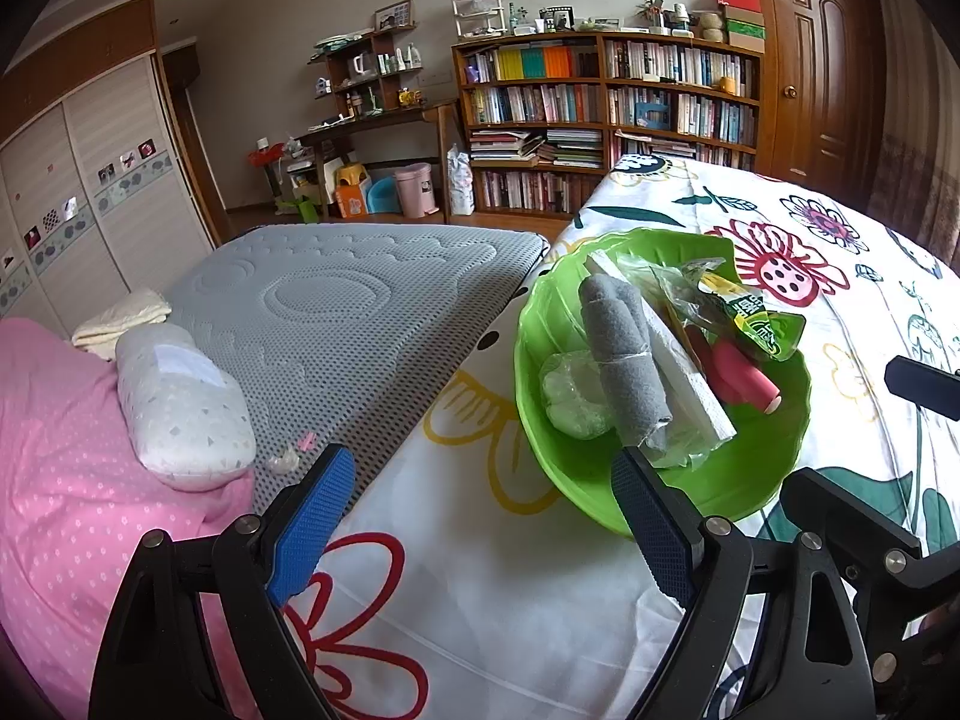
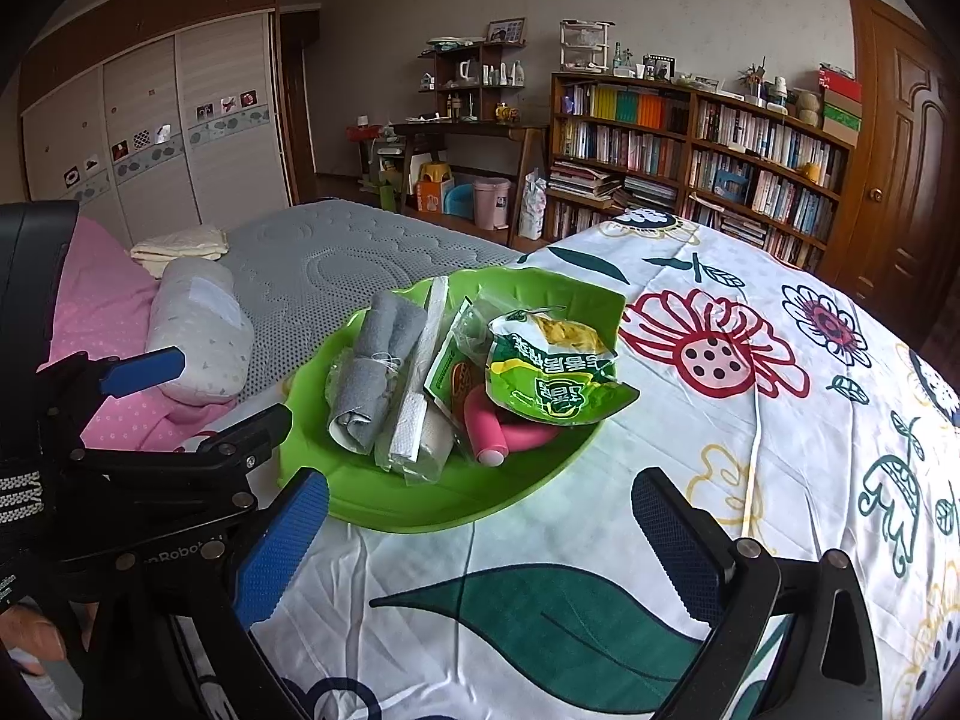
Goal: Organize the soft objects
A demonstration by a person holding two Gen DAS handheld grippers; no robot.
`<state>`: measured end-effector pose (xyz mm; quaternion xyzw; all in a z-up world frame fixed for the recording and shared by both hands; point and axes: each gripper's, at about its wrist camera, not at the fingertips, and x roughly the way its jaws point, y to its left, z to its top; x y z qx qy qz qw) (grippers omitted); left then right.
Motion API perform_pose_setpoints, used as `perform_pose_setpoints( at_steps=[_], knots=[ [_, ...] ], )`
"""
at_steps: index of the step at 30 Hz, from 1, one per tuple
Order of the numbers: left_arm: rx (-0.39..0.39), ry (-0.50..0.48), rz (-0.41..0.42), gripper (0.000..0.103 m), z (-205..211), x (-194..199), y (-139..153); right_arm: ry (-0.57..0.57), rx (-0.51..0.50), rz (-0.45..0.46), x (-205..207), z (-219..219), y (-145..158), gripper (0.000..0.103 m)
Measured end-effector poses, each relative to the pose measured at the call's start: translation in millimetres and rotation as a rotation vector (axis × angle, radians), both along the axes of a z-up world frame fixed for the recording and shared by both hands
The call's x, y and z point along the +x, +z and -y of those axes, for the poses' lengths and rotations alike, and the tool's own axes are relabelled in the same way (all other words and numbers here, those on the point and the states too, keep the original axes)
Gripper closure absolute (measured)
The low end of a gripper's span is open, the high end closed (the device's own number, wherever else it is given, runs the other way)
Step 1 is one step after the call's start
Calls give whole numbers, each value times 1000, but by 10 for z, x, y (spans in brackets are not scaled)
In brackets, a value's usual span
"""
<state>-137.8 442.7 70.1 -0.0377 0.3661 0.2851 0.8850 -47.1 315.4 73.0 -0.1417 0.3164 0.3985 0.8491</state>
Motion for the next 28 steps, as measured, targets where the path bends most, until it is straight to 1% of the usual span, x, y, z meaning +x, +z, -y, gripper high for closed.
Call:
perform_pose_setpoints(
  at_steps=[10, 22, 28],
  knots=[
    [-1, 2, 0, 15, -7, -2, 0, 1, -25, 103, -112, -15, 21, 0],
    [-3, 6, 1, 15, -71, -23, -19, -4, -42, 126, -143, -27, 28, 0],
    [-1, 8, 3, 15, -75, -25, -16, 1, -41, 123, -154, -35, 30, 0]
  ],
)
